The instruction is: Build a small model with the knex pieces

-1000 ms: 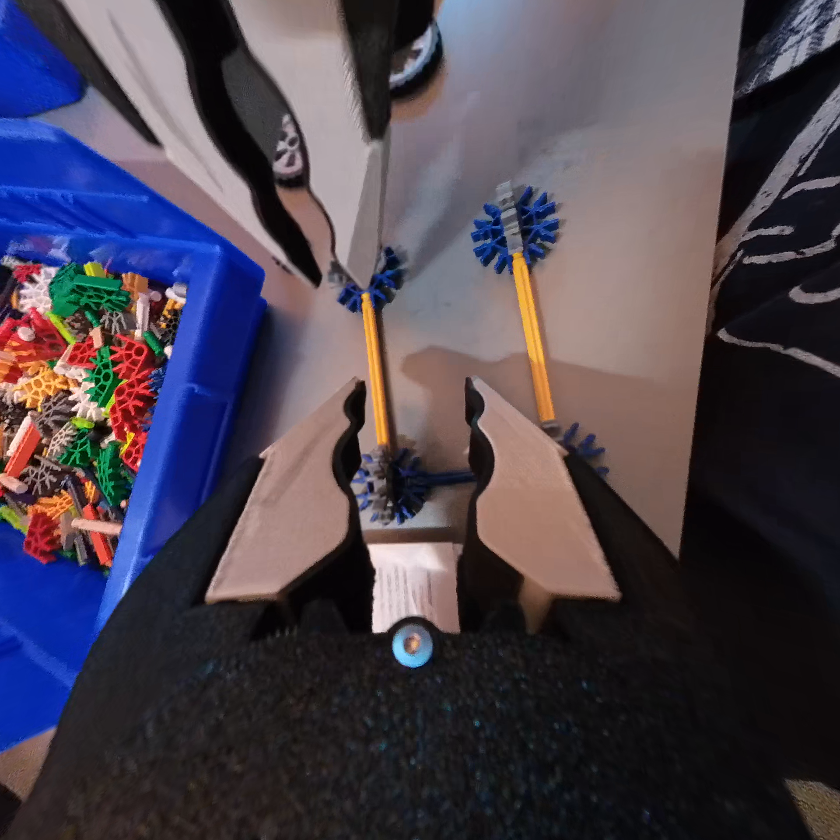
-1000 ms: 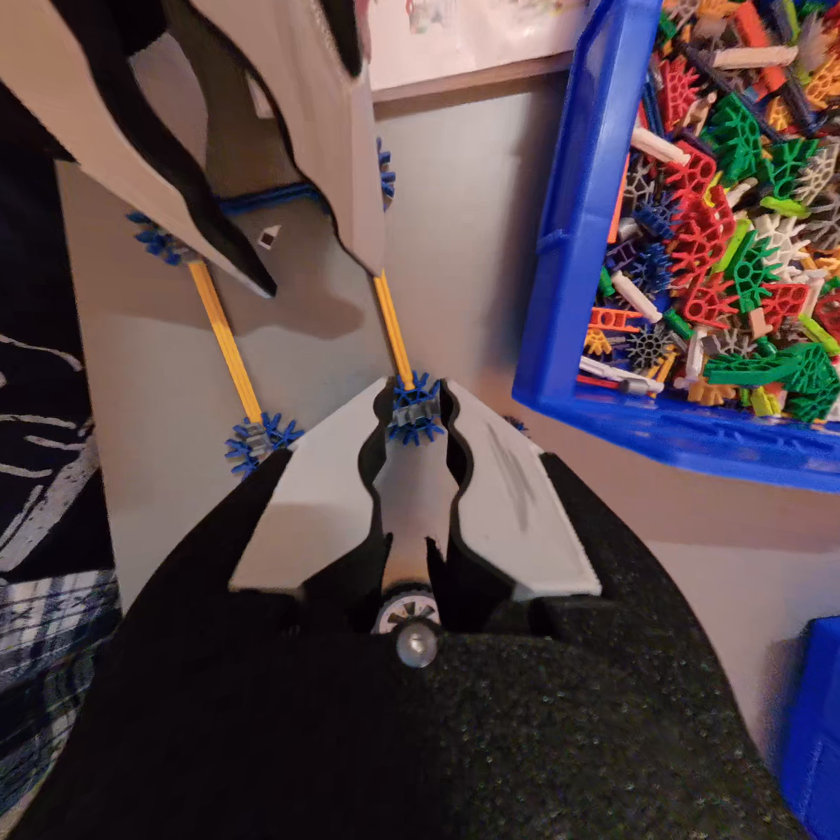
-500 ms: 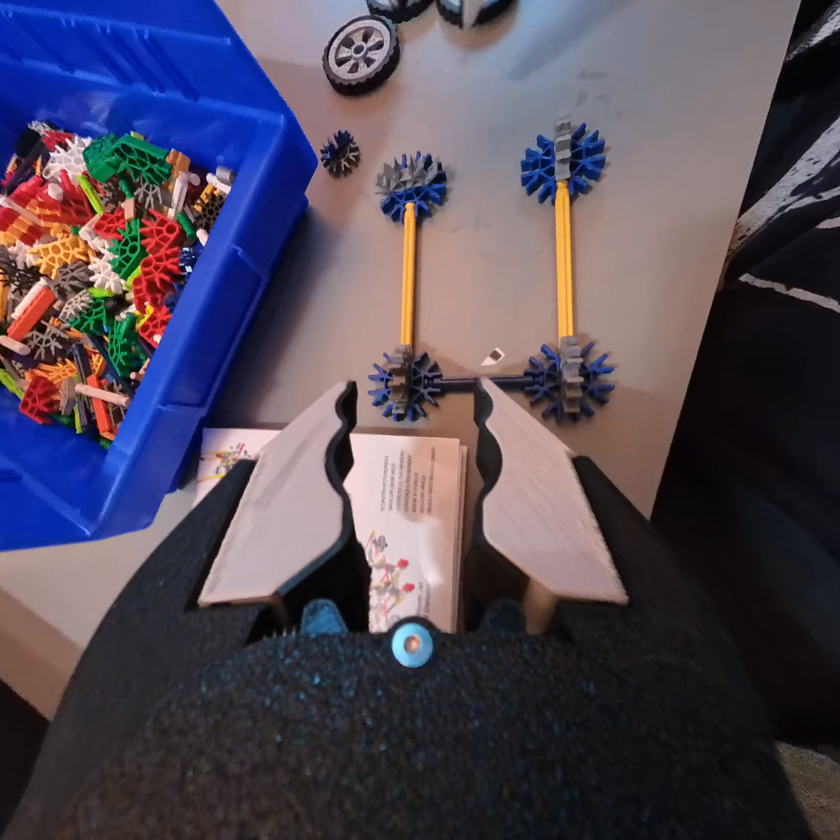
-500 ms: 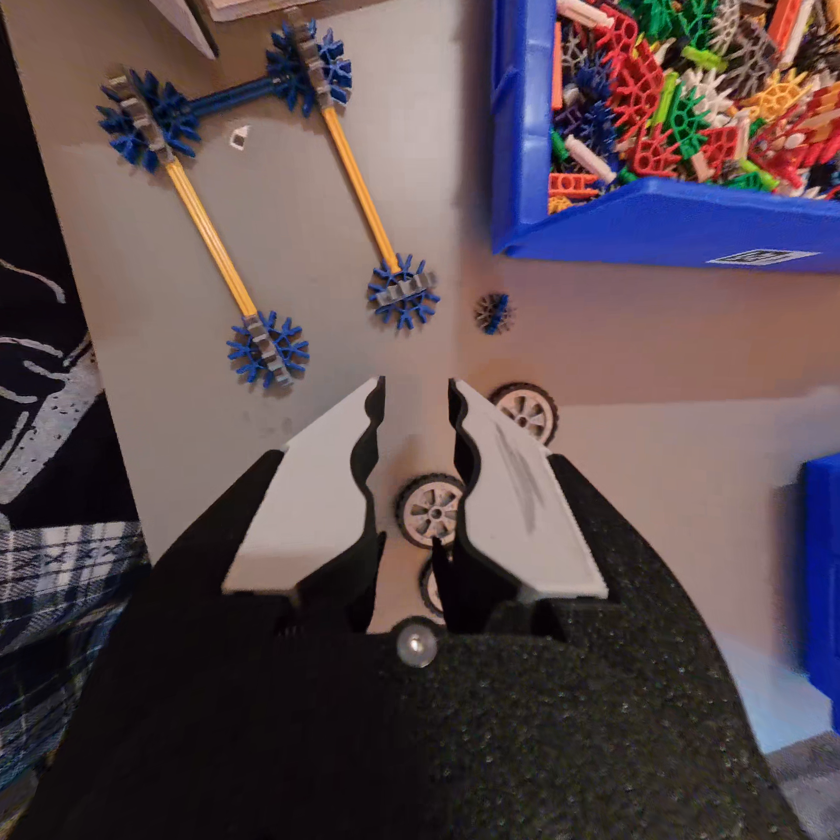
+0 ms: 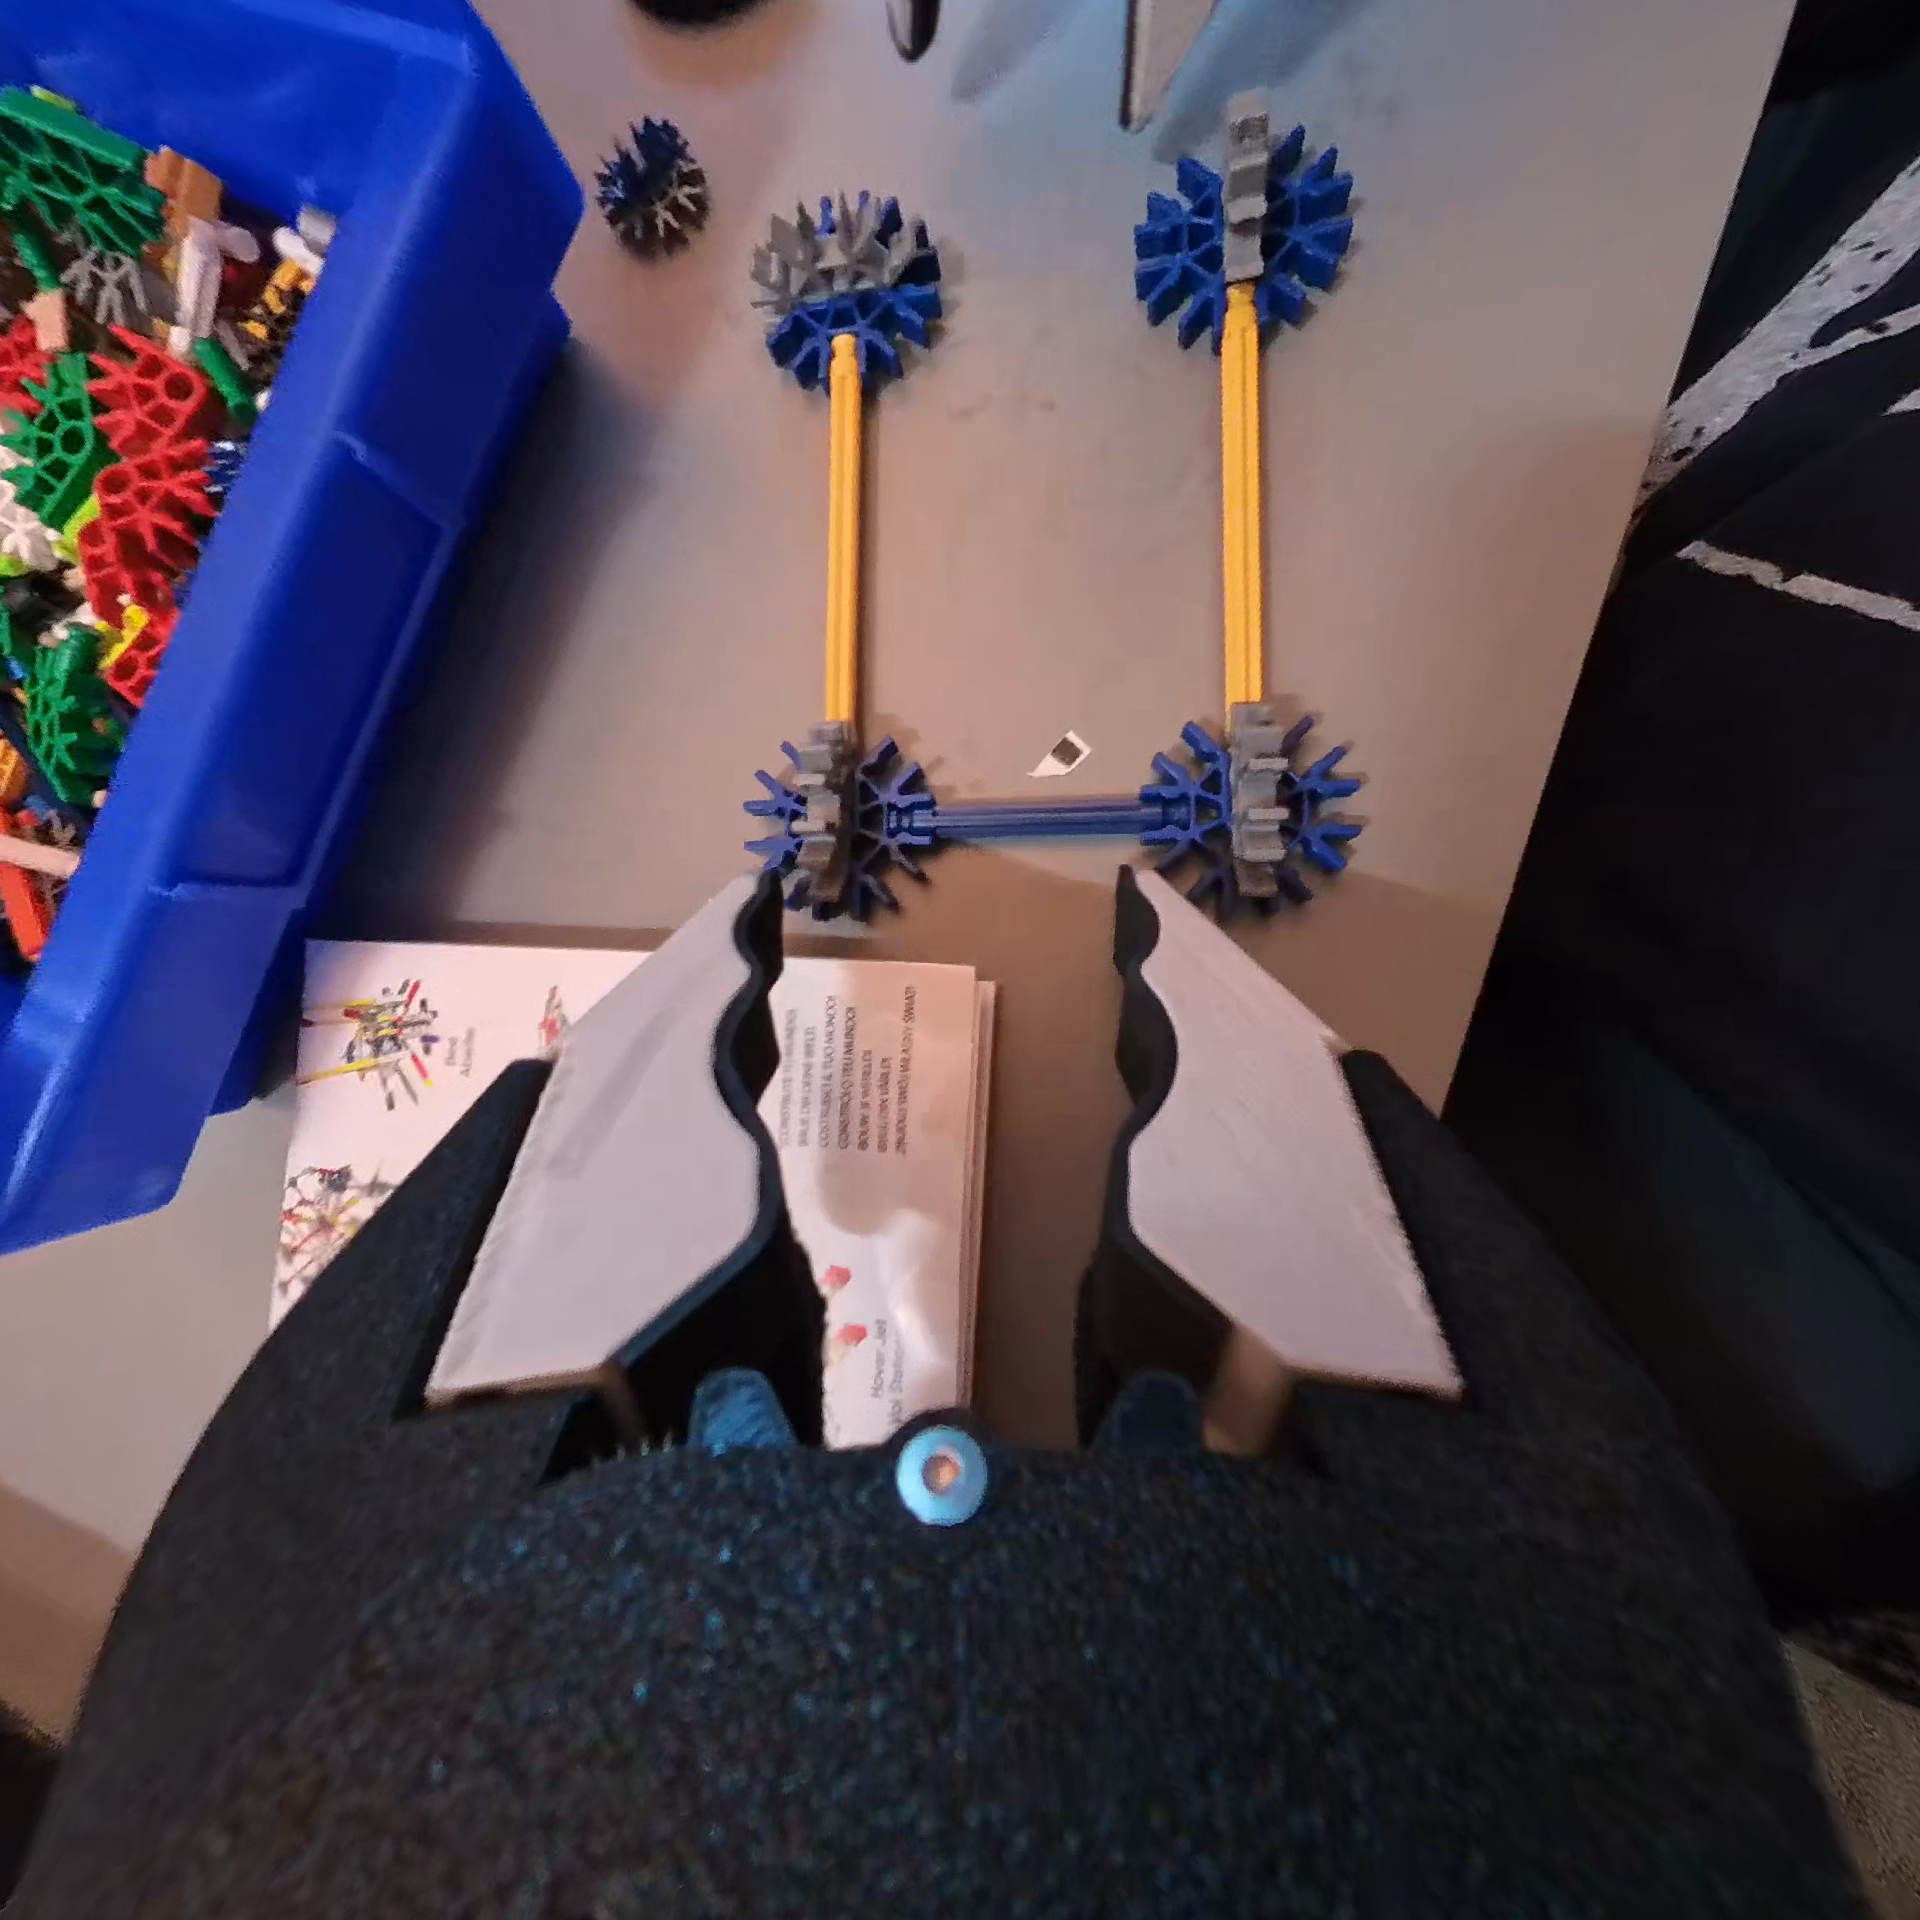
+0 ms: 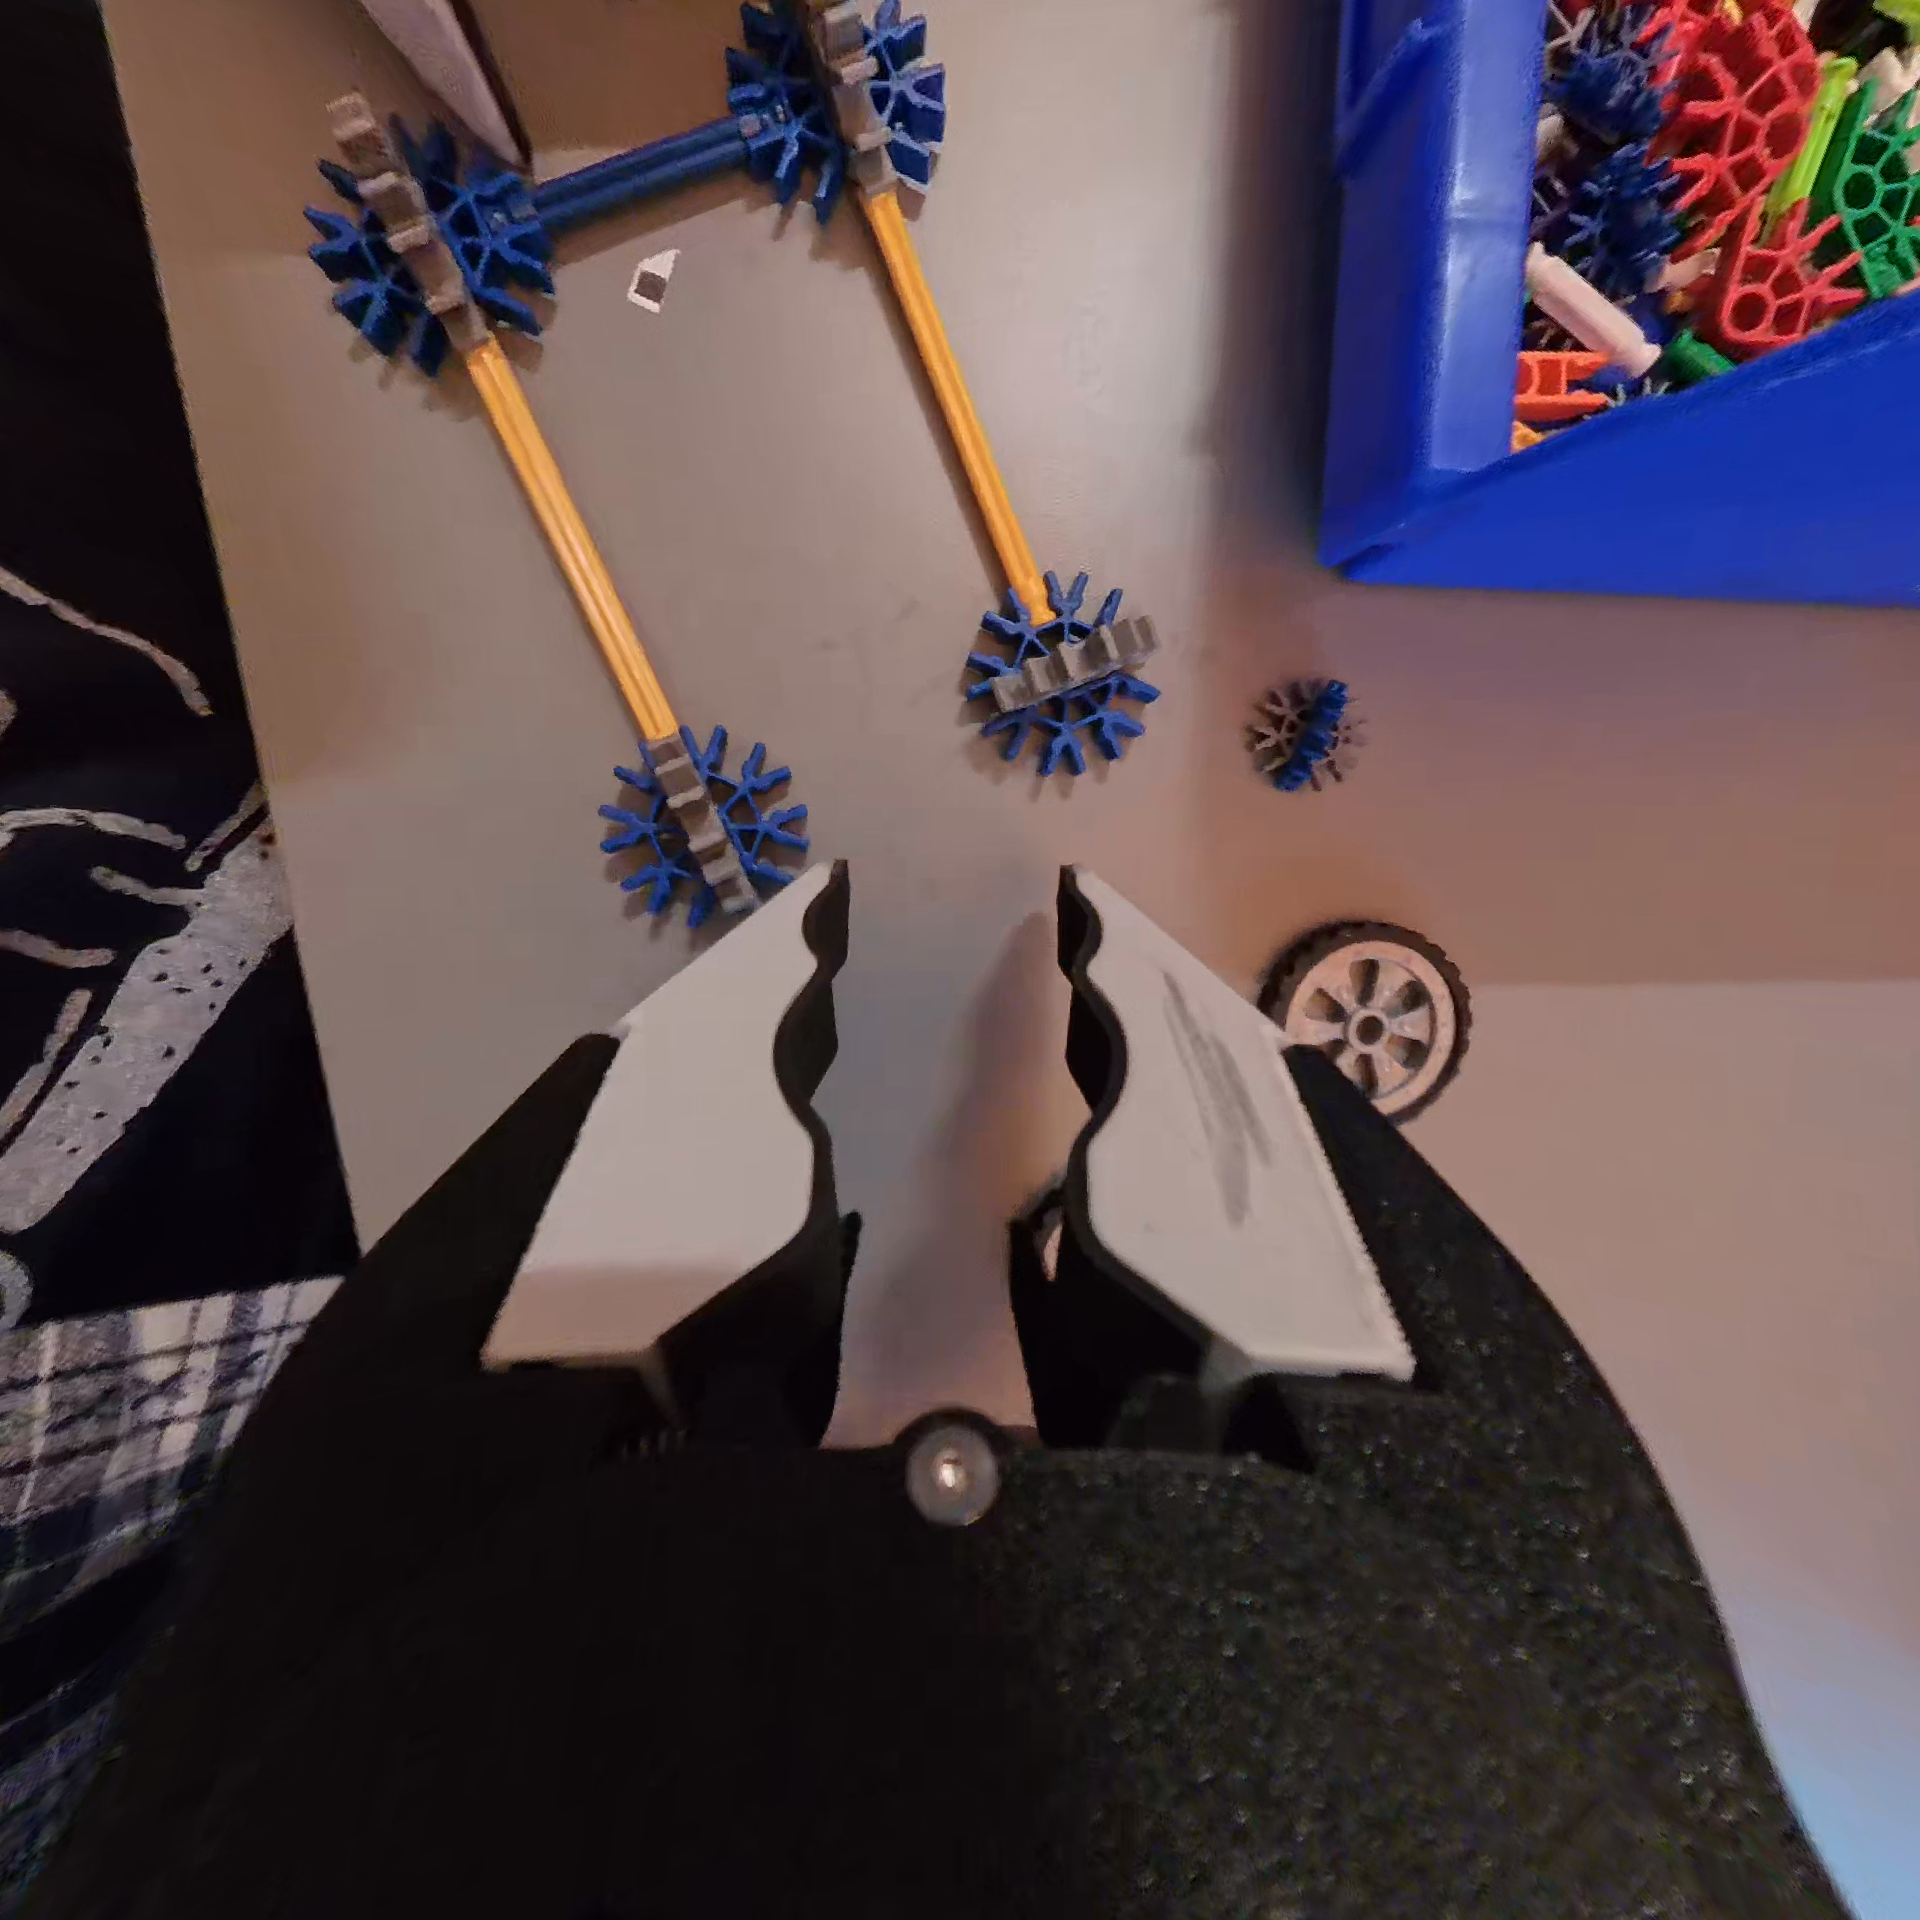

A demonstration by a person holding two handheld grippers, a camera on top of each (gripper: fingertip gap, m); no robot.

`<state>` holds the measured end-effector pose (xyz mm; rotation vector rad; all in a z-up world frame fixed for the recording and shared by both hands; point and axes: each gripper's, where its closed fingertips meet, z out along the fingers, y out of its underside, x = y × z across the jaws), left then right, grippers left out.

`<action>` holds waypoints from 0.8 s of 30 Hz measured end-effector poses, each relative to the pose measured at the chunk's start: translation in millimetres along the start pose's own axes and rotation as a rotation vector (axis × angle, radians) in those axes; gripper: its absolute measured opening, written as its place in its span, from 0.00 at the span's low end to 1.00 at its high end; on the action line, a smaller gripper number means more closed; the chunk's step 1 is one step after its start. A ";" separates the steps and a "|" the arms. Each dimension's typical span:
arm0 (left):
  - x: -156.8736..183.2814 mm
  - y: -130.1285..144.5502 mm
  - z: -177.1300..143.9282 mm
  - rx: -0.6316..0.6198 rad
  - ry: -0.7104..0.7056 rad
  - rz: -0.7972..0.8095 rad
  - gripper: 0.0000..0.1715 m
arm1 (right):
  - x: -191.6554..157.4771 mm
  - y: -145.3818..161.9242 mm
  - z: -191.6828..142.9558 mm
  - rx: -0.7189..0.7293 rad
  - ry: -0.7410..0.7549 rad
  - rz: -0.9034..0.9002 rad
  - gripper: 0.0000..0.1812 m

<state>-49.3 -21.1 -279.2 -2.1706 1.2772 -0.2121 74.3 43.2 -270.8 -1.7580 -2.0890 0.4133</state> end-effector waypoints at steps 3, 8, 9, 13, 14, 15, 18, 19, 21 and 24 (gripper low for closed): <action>5.7 -3.2 2.0 -0.003 0.022 0.013 0.34 | 2.0 -1.3 8.2 0.002 0.013 0.001 0.22; -2.7 -5.7 -4.3 -0.024 0.005 0.034 0.35 | 5.6 -4.7 12.8 0.028 0.017 0.005 0.22; -8.5 -8.1 -7.3 -0.021 -0.013 0.036 0.35 | 6.2 -4.8 12.9 0.037 0.016 0.010 0.22; -46.8 -18.9 -20.1 -0.055 -0.131 0.040 0.32 | 10.2 -2.0 14.3 0.055 0.022 0.033 0.22; -59.5 -23.1 -23.4 -0.069 -0.165 0.038 0.31 | 10.0 -2.2 14.9 0.064 0.017 0.038 0.22; -73.5 -29.0 -26.8 -0.073 -0.202 0.042 0.31 | 9.9 -2.8 15.4 0.071 0.014 0.041 0.22; -108.9 -42.8 -29.7 -0.079 -0.238 0.023 0.26 | 9.9 -3.5 15.6 0.081 0.015 0.037 0.22; -120.3 -45.2 -29.4 -0.093 -0.251 0.026 0.26 | 9.8 -3.6 15.6 0.084 0.016 0.036 0.22; -142.3 -49.2 -27.8 -0.127 -0.267 0.031 0.25 | 9.5 -3.5 15.7 0.092 0.014 0.039 0.21; -172.5 -55.8 -24.7 -0.170 -0.264 0.026 0.22 | 9.2 -3.3 15.6 0.098 0.012 0.043 0.21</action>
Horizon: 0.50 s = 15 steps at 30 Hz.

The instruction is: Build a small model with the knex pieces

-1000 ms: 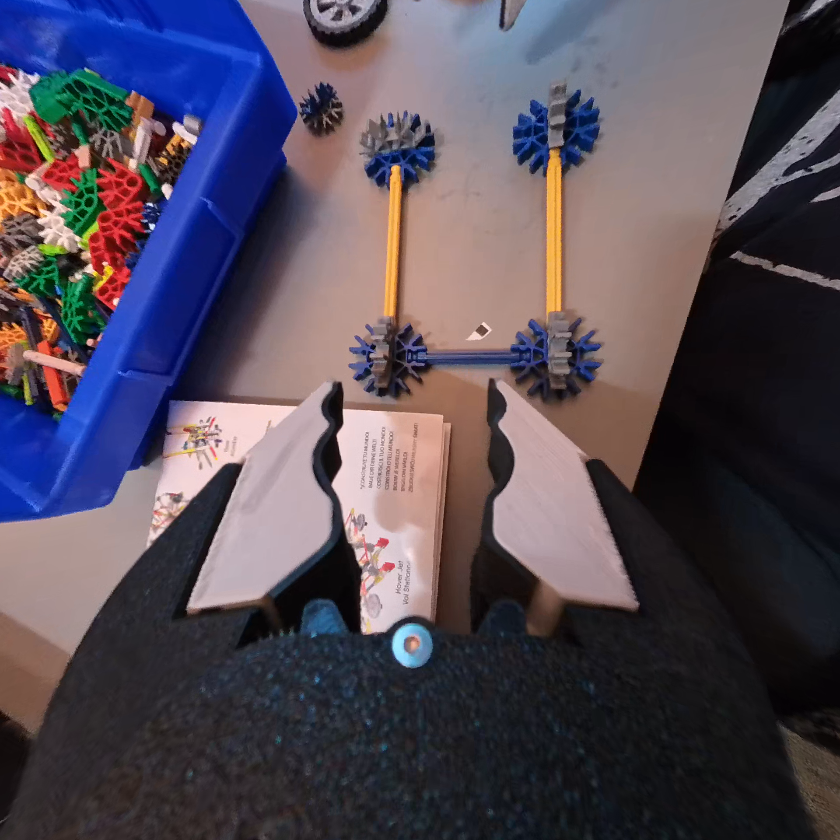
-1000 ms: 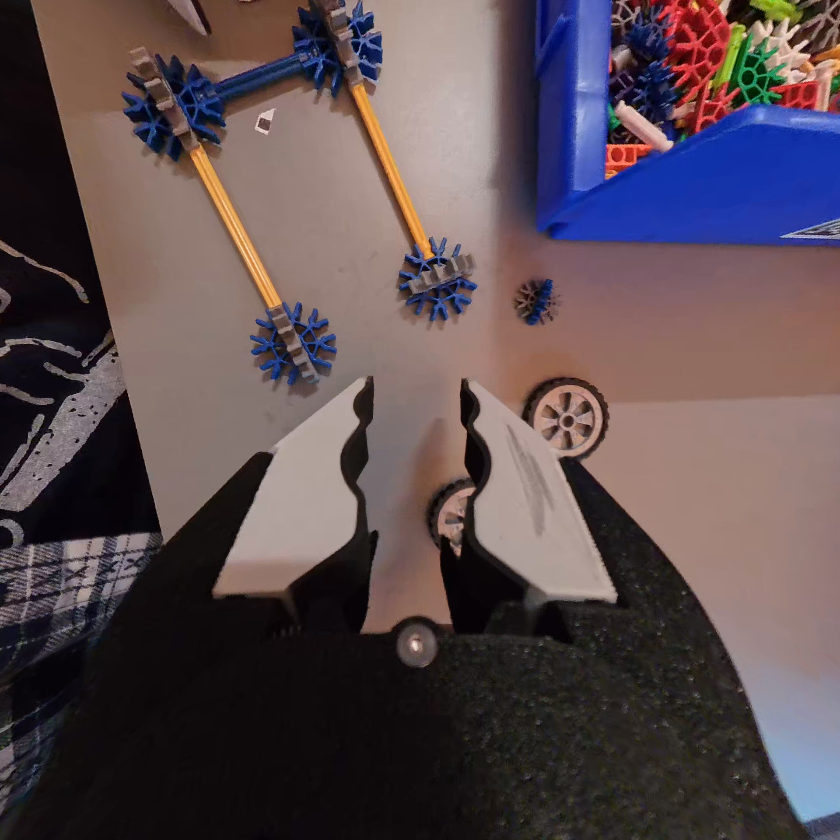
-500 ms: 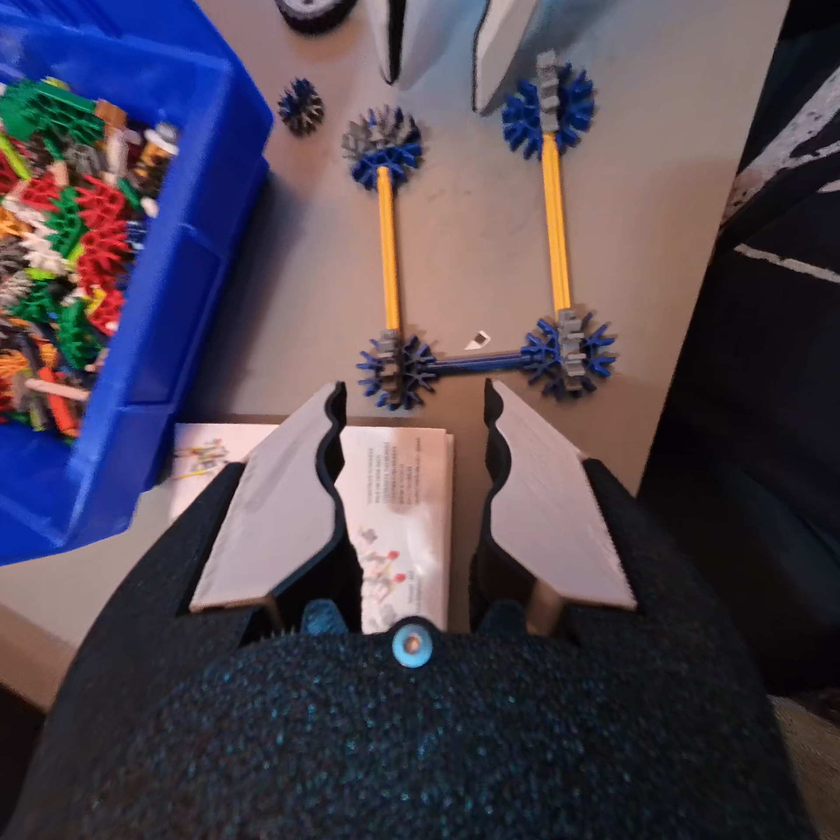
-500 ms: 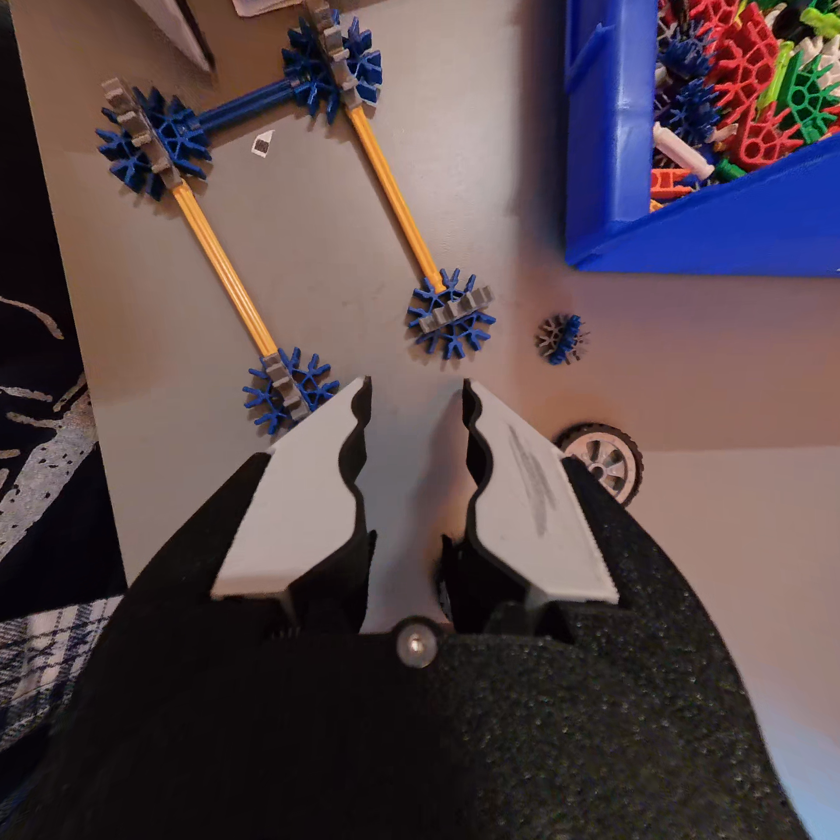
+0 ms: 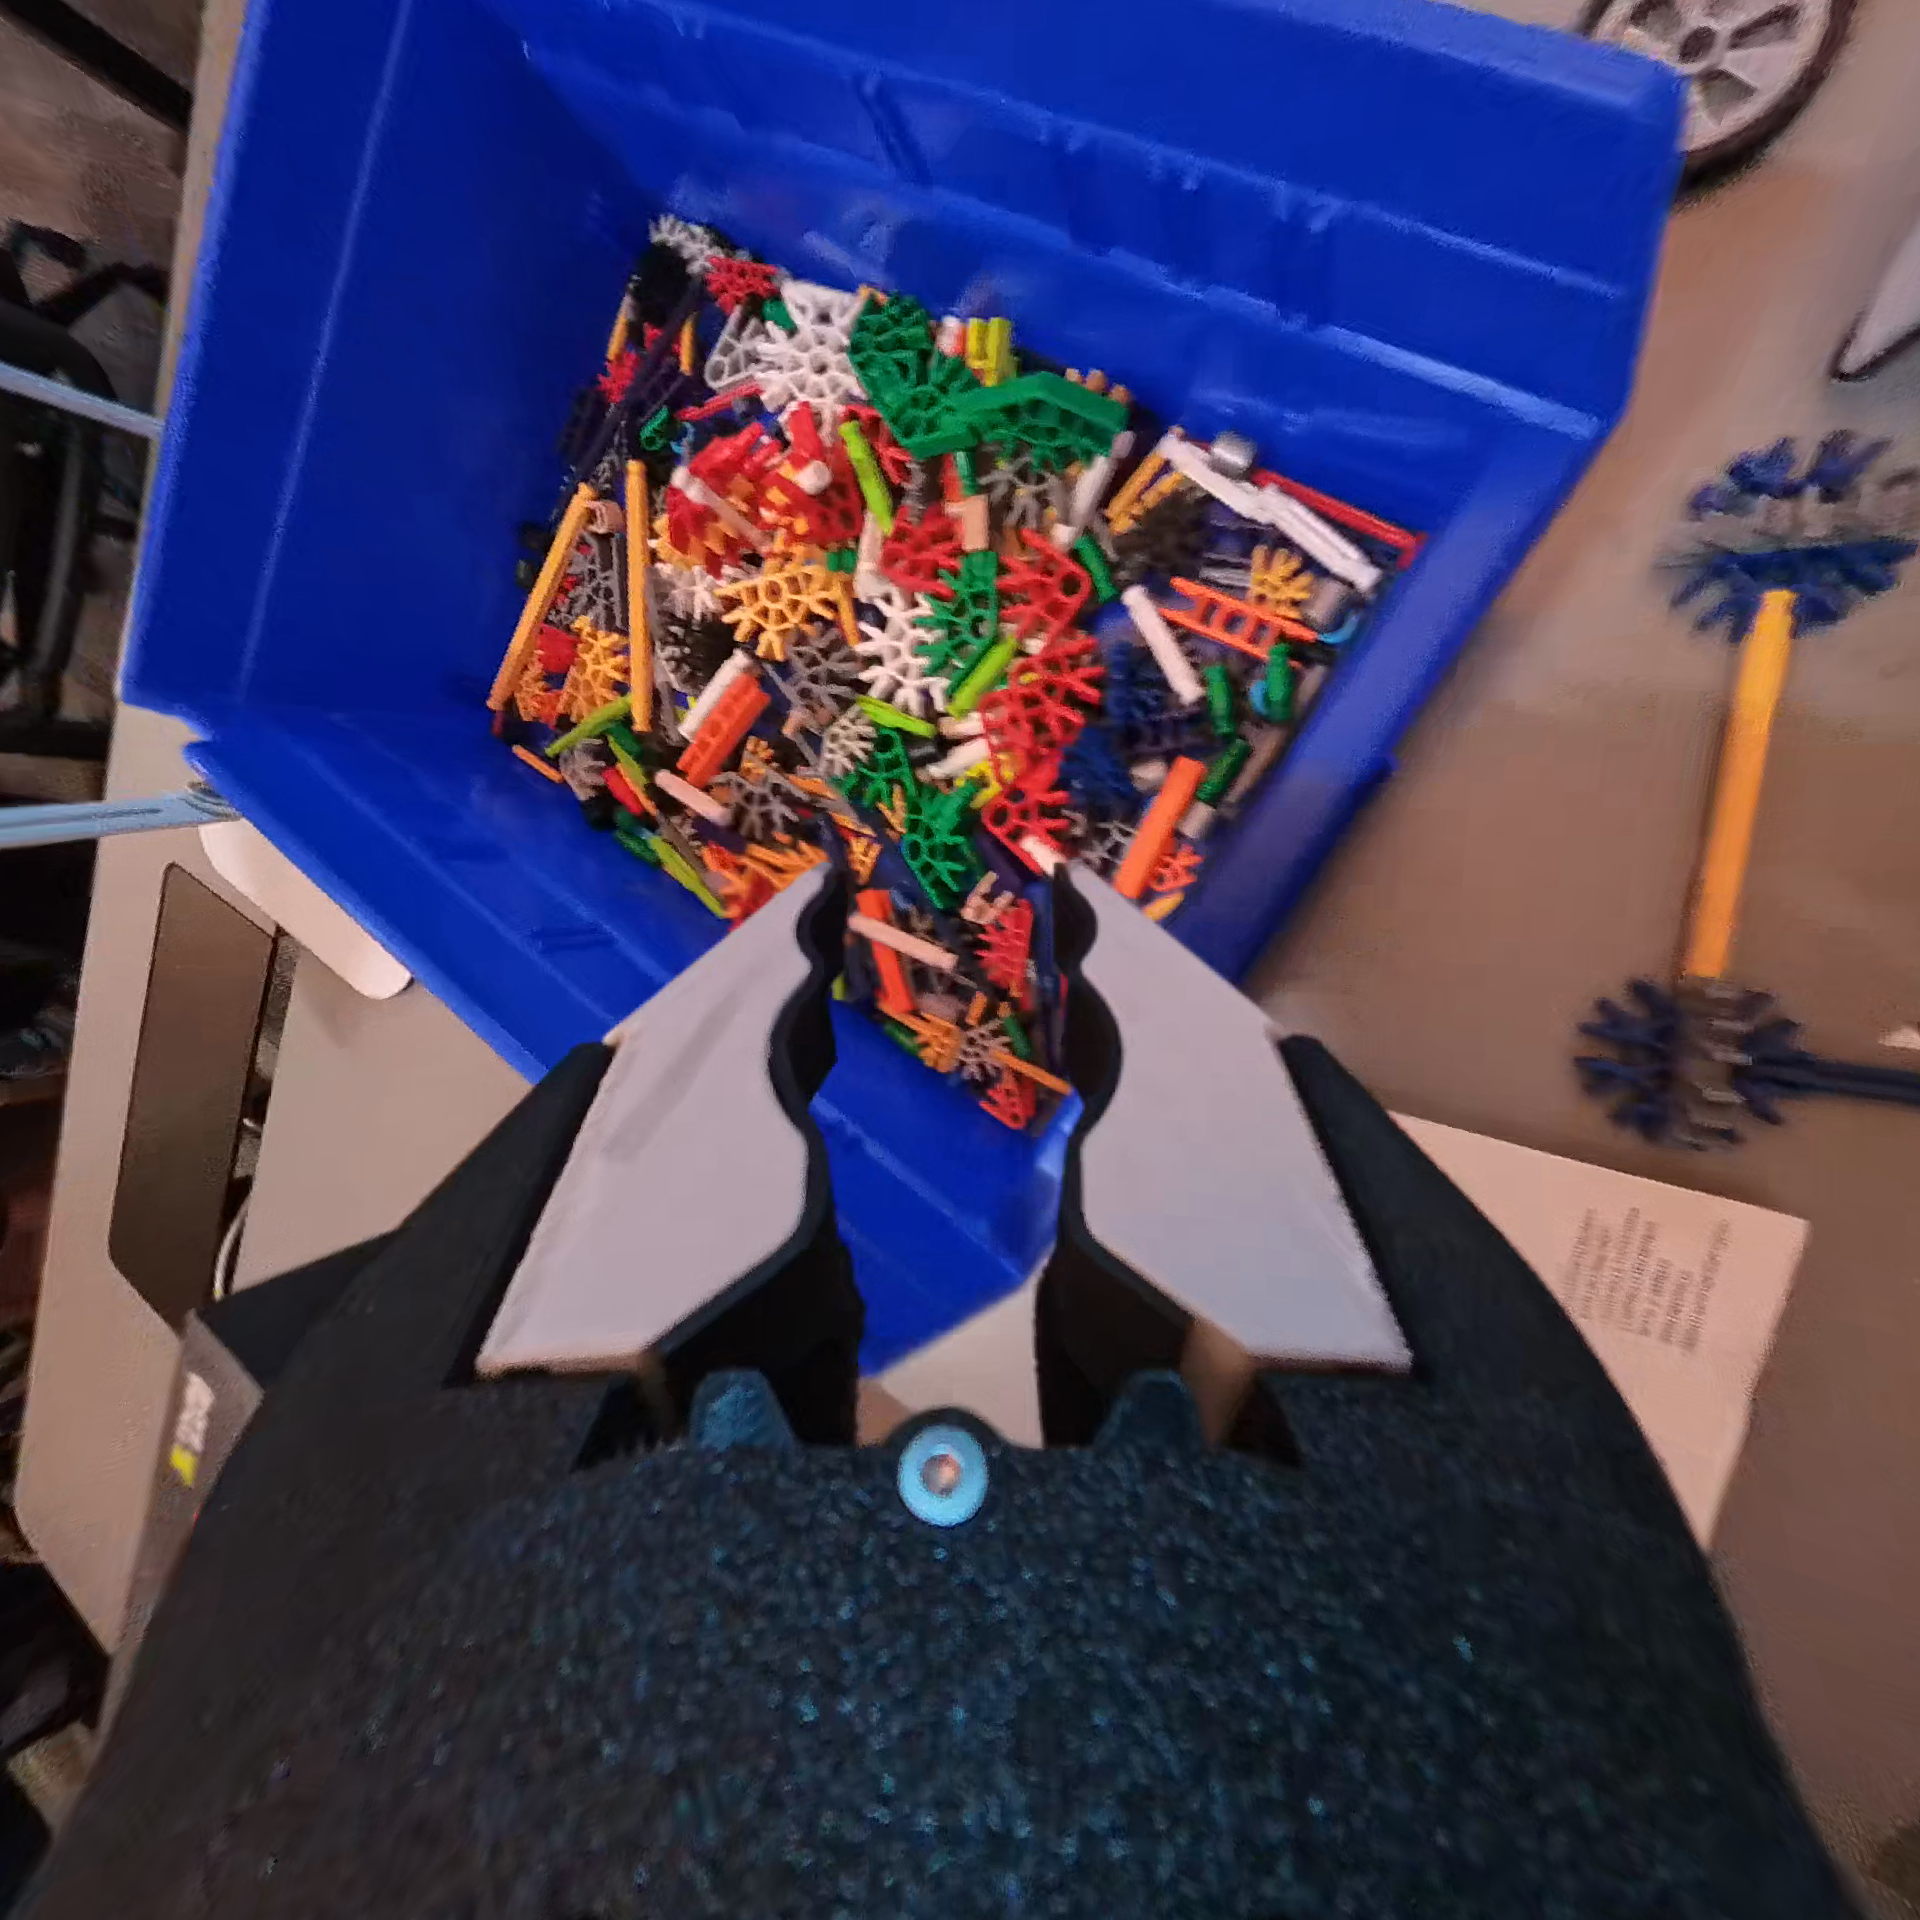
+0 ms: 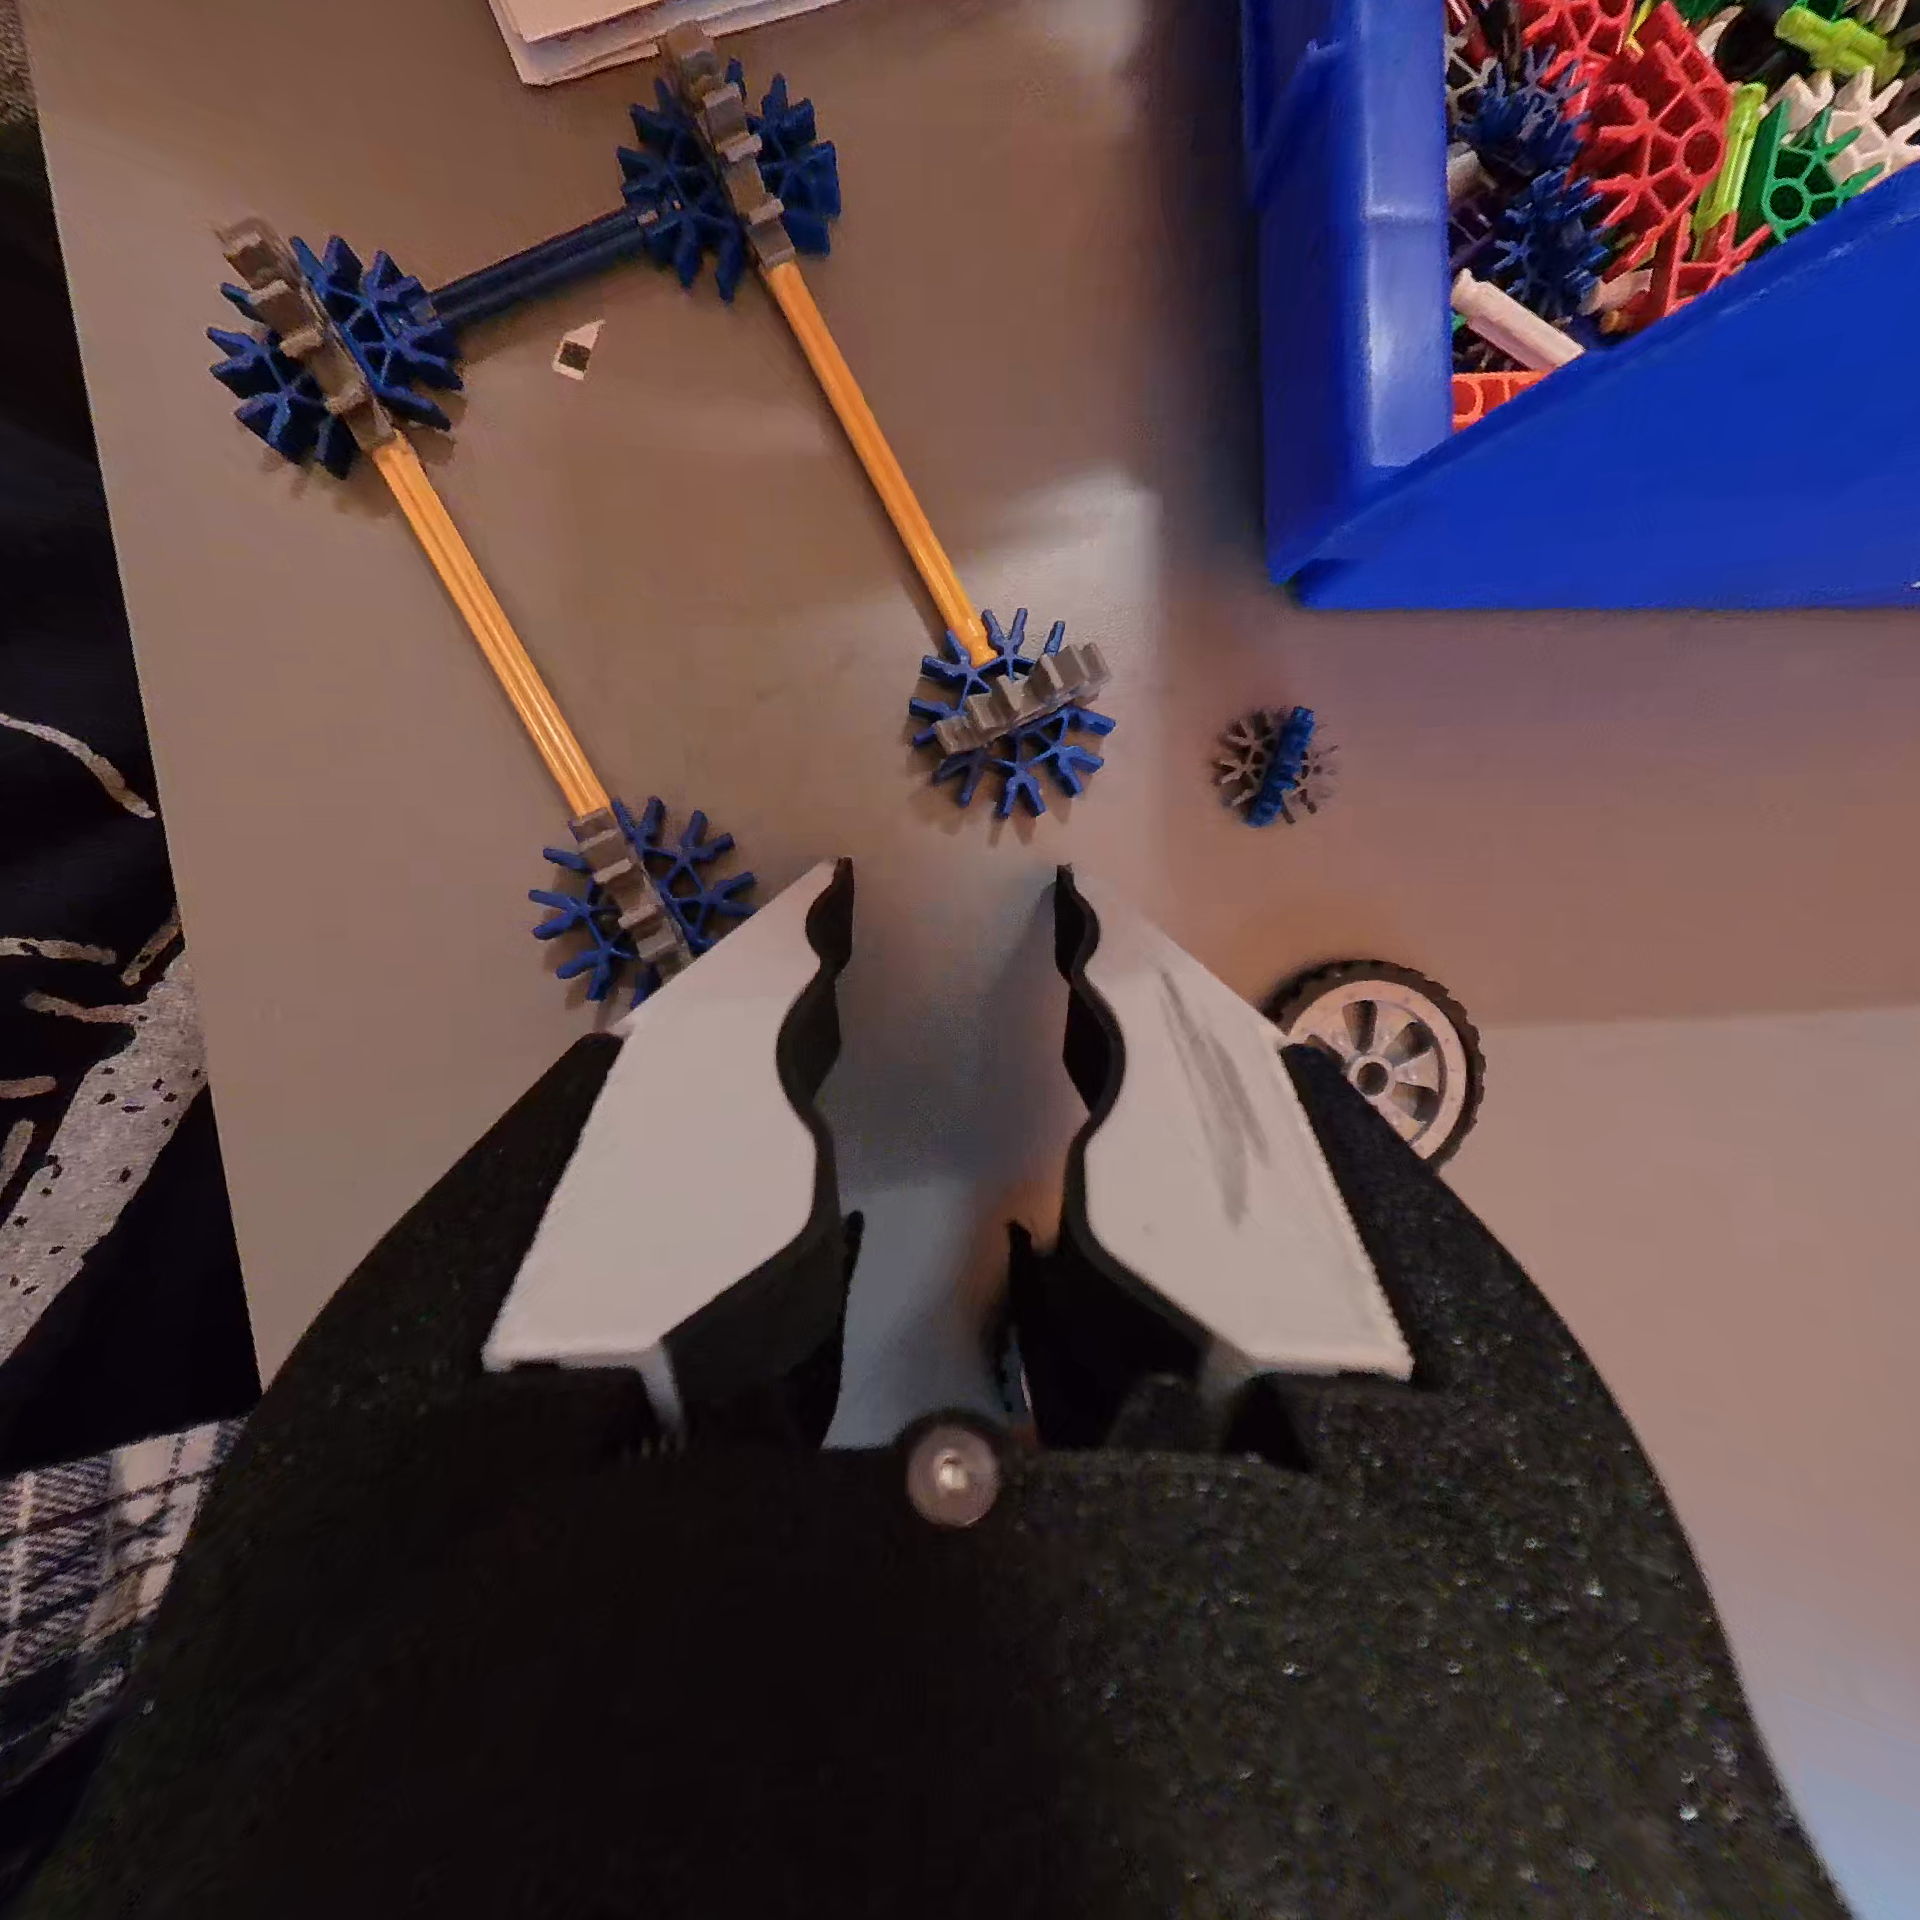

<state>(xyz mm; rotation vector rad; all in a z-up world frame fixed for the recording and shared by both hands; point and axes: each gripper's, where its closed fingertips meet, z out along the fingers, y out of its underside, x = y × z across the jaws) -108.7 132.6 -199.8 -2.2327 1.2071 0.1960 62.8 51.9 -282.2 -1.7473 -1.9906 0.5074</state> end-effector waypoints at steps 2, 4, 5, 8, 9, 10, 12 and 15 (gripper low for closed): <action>-17.0 -3.6 7.8 -0.029 0.014 -0.003 0.20 | -0.3 -0.1 0.0 0.000 0.001 -0.005 0.21; -27.8 -2.1 18.5 -0.087 0.048 -0.002 0.19 | -0.9 -0.1 0.0 0.001 0.000 -0.007 0.21; -32.1 -0.9 24.2 -0.121 0.056 0.006 0.18 | -1.2 -0.1 0.0 0.001 -0.001 -0.007 0.21; -32.9 4.5 44.7 -0.237 0.120 0.048 0.13 | -2.2 -0.3 0.0 0.001 -0.001 -0.013 0.20; -35.1 7.9 52.0 -0.284 0.123 0.065 0.11 | -2.4 -0.3 0.0 0.000 0.000 -0.015 0.20; -34.7 12.4 58.5 -0.333 0.143 0.077 0.10 | -2.5 -0.4 0.0 0.000 0.001 -0.017 0.20; -36.1 21.2 69.3 -0.418 0.168 0.094 0.08 | -2.7 -0.4 -0.1 -0.001 0.003 -0.020 0.20; -29.1 40.1 78.9 -0.548 0.253 0.093 0.09 | -3.9 -0.3 -0.4 -0.003 0.002 -0.027 0.20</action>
